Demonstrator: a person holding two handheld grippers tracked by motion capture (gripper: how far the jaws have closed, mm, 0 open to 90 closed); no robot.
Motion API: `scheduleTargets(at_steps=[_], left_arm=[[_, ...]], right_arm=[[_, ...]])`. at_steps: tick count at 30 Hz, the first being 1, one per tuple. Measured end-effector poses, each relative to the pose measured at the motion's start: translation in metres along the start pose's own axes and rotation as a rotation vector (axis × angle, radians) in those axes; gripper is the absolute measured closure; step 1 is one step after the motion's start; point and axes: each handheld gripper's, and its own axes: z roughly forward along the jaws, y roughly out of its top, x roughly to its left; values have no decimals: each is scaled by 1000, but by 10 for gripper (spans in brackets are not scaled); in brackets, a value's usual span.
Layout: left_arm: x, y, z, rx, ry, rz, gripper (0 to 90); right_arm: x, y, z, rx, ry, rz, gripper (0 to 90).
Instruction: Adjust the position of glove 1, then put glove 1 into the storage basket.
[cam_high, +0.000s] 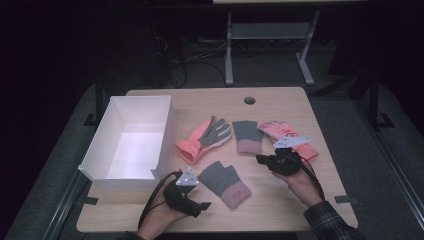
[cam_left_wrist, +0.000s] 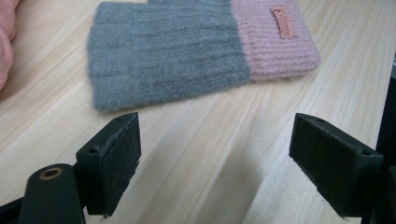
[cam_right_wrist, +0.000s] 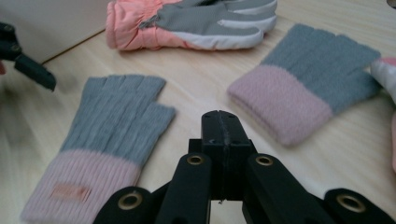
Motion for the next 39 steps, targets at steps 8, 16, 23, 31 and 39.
scheduleTargets(at_steps=[8,16,23,31,39], left_arm=[[1,-2,1,2,0,-6,164],[1,-3,2,4,-1,1,164],[1,-3,2,3,1,0,164],[2,-4,2,8,1,-5,165],[3,-3,2,4,3,-9,167]], right_arm=[[-11,20,24,-4,-26,20,900],[-22,31,50,17,-63,31,900],[-34,34,73,44,-98,60,900],[-41,28,81,120,-99,42,900],[-35,16,65,142,-86,10,900]])
